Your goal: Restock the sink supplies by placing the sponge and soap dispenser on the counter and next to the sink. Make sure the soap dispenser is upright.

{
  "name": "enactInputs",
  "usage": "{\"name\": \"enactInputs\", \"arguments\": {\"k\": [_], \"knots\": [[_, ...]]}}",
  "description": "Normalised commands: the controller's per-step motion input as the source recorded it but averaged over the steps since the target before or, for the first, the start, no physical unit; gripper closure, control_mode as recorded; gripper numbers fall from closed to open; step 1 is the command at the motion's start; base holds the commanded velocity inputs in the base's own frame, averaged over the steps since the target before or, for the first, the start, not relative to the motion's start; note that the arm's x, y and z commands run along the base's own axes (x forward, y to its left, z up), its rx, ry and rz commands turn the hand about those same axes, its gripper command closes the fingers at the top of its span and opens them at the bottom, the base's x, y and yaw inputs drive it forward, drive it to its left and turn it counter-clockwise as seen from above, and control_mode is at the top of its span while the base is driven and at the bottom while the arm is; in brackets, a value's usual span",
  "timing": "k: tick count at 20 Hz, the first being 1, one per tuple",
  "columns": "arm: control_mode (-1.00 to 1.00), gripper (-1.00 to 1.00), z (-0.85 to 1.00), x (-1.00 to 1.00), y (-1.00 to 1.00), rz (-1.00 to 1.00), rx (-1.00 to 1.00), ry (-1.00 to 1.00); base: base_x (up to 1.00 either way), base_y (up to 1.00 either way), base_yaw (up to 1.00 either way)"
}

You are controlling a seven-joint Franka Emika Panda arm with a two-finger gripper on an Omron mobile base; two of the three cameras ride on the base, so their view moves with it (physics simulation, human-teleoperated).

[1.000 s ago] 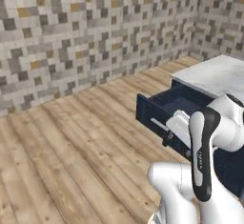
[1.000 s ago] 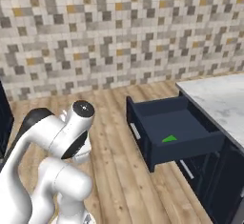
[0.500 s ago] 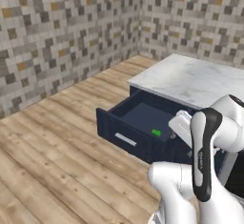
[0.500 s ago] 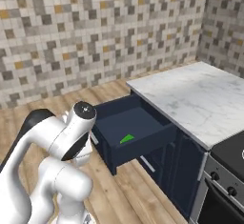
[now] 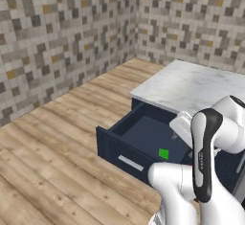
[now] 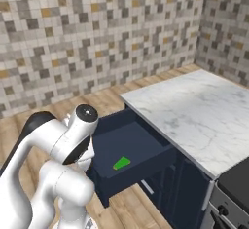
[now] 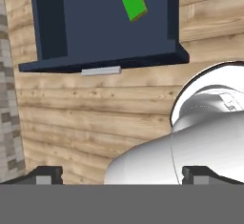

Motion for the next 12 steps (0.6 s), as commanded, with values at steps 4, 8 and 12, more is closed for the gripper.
{"name": "enactInputs", "arguments": {"k": [4,8,12], "knots": [[1.00,-1.00,0.00,0.00,0.00,0.00,0.00,0.00,0.15,-0.18,0.00],[-1.00,-1.00,0.00,0.05,-0.06,0.00,-0.03,0.00,0.03,0.00,0.00],[-1.00,-1.00,-0.04,0.80,-0.04,0.00,-0.12,0.06,0.00,0.00,0.00]]}}
